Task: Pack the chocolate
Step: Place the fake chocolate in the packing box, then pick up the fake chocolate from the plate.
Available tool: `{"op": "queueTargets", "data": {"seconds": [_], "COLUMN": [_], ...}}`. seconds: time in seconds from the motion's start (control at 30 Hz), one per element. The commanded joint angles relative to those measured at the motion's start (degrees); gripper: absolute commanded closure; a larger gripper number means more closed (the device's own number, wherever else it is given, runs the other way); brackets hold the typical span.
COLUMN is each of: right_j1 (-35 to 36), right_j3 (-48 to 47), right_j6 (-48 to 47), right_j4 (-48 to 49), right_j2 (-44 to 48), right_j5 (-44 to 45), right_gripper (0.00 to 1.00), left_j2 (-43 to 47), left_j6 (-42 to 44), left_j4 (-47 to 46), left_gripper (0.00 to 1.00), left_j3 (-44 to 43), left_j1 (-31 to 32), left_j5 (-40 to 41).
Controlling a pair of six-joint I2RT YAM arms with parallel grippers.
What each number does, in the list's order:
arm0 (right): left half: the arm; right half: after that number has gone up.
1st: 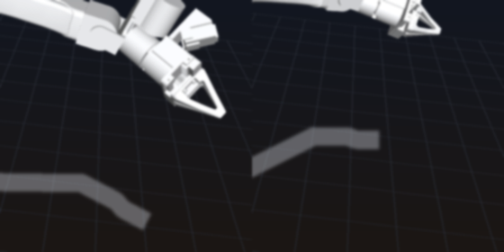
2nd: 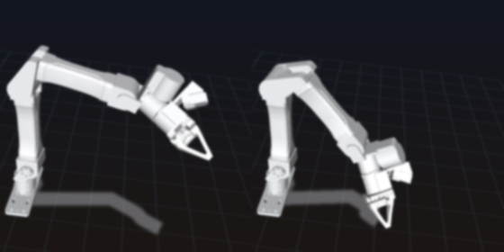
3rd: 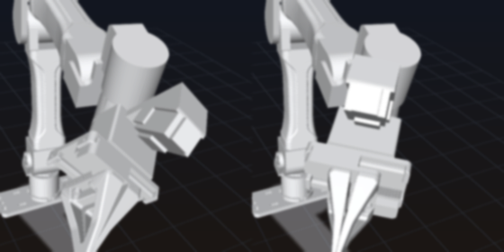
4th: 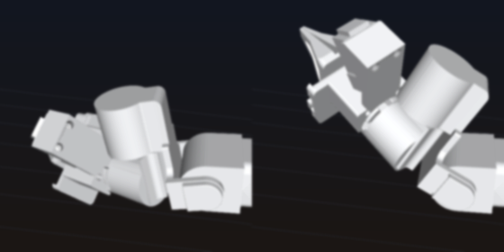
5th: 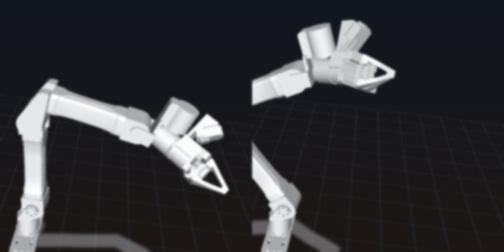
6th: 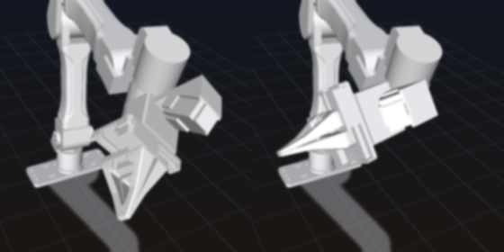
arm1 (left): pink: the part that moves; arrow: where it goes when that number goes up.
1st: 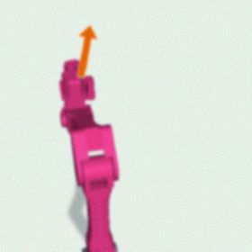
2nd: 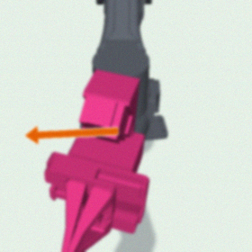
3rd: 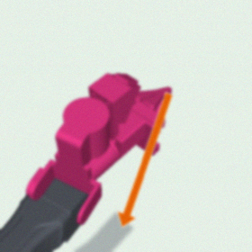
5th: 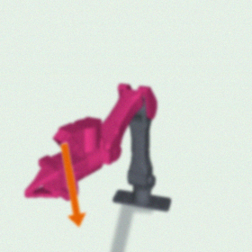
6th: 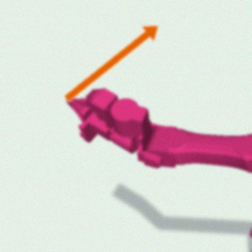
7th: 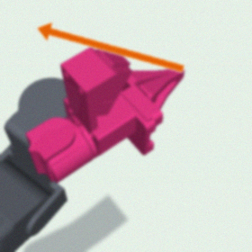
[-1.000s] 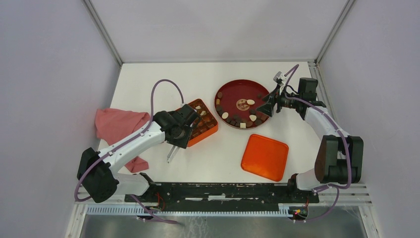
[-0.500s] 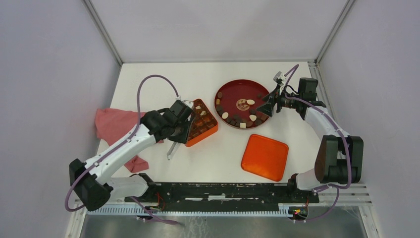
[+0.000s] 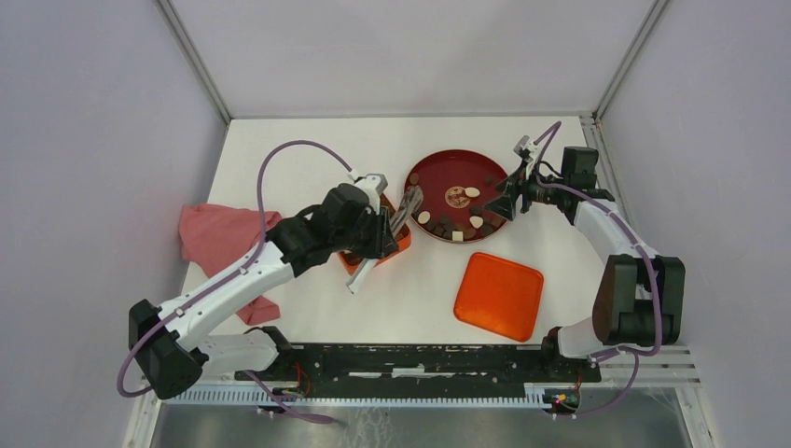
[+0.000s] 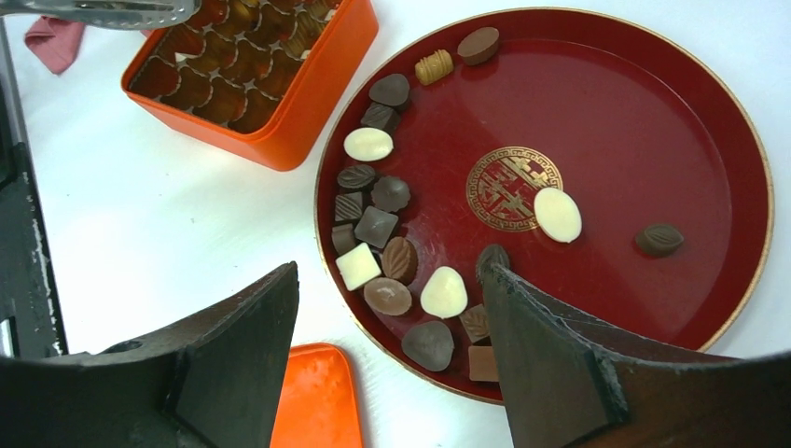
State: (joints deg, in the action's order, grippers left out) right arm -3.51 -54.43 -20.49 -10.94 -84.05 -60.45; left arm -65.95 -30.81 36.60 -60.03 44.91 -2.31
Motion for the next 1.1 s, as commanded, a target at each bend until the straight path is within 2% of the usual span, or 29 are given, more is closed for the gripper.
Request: {"op": "queueTargets", "data": {"seconds": [0.0, 0.2, 0.53, 0.67, 0.87, 1.07], "right_j1": [-0.12, -0.14, -1.76, -1.77, -1.81, -1.84], "right_j3": [-3.22, -2.82, 0.95, 2.43, 1.46, 1.43], "right_j6": [-2.86, -3.62, -8.11, -11.37, -16.87, -14.57], "right_j4": [-1.09, -0.84, 2.95, 3.57, -0.45, 0.74], "right_j2": [1.85, 1.17, 3.85, 4.91, 5.25, 8.07], "right_j5": [2.16, 5.71, 8.4, 5.85, 1.24, -1.31], "right_gripper": [0.22, 0.22, 0.22, 0.21, 0.21, 0.21], "left_j2": [-1.03, -0.34, 6.22, 7.22, 4.78, -0.52], "left_j6": [-3.35, -3.54, -0.76, 1.01, 2.9, 5.49], "left_j4": [-12.34, -14.89, -20.15, -23.43, -26.01, -25.2], "left_gripper": [0.62, 0.62, 0.62, 0.61, 0.6, 0.6], "left_j3": [-0.73, 0.47, 6.29, 9.04, 8.41, 4.4], "left_j1": [2.94, 5.6, 6.41, 6.3, 6.35, 6.35], "left_j5": [-0.26, 1.87, 0.5, -1.35, -5.88, -7.41]}}
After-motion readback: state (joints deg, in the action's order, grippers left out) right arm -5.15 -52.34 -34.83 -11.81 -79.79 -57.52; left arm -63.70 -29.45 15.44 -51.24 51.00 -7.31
